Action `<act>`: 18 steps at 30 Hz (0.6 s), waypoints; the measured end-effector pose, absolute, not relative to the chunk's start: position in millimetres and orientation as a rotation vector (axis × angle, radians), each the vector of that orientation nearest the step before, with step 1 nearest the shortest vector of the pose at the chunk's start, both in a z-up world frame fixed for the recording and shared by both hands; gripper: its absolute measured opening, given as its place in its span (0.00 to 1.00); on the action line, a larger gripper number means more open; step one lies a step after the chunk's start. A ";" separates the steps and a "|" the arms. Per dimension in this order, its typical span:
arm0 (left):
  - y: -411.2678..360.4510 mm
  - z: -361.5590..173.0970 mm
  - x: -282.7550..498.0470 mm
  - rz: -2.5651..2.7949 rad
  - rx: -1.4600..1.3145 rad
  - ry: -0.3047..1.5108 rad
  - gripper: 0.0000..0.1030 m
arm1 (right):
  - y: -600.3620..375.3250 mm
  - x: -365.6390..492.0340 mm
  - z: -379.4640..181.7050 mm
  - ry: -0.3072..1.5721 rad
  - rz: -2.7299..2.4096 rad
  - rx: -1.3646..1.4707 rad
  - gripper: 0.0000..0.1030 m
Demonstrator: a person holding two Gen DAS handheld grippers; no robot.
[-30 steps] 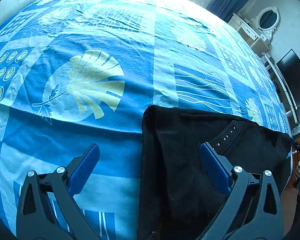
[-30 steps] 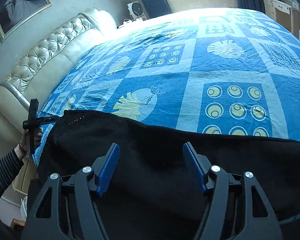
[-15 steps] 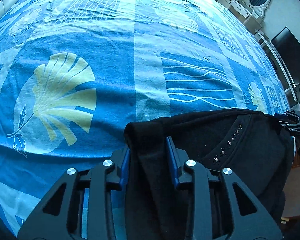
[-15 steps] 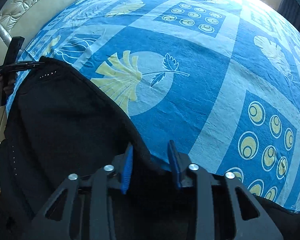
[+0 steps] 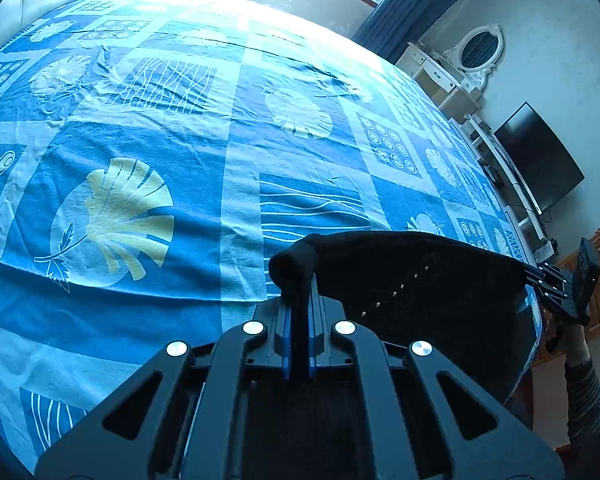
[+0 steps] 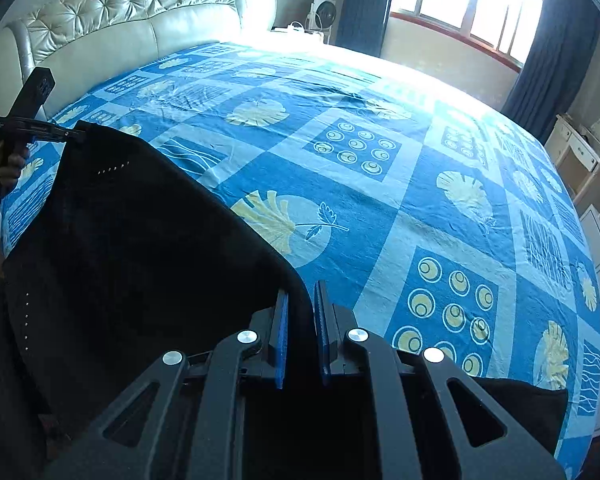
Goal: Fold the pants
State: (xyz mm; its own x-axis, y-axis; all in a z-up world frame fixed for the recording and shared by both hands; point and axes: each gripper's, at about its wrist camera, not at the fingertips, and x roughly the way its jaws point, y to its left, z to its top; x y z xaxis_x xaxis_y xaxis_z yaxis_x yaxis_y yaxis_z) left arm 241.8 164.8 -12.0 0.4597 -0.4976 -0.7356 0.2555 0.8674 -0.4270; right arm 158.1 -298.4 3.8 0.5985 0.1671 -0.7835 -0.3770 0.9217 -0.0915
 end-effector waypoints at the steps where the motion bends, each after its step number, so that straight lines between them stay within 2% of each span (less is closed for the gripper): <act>1: 164.8 -8.0 233.4 -0.475 -0.274 0.981 0.05 | -297.5 147.4 4.7 0.862 0.315 -0.260 0.12; 9: 170.5 8.6 155.7 -0.505 -0.290 0.930 0.05 | -282.3 71.9 -10.2 0.801 0.261 -0.374 0.12; 18: 199.7 -30.5 81.2 -0.475 -0.381 0.994 0.08 | -273.2 12.9 -49.0 0.819 0.248 -0.394 0.12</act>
State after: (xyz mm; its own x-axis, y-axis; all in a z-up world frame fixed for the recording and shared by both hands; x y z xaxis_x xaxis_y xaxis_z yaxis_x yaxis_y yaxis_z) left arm 81.2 199.7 -30.5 0.4591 -0.5433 -0.7029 0.2059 0.8347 -0.5107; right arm 12.9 -273.2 -49.0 0.6603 0.0631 -0.7483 -0.3625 0.8995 -0.2440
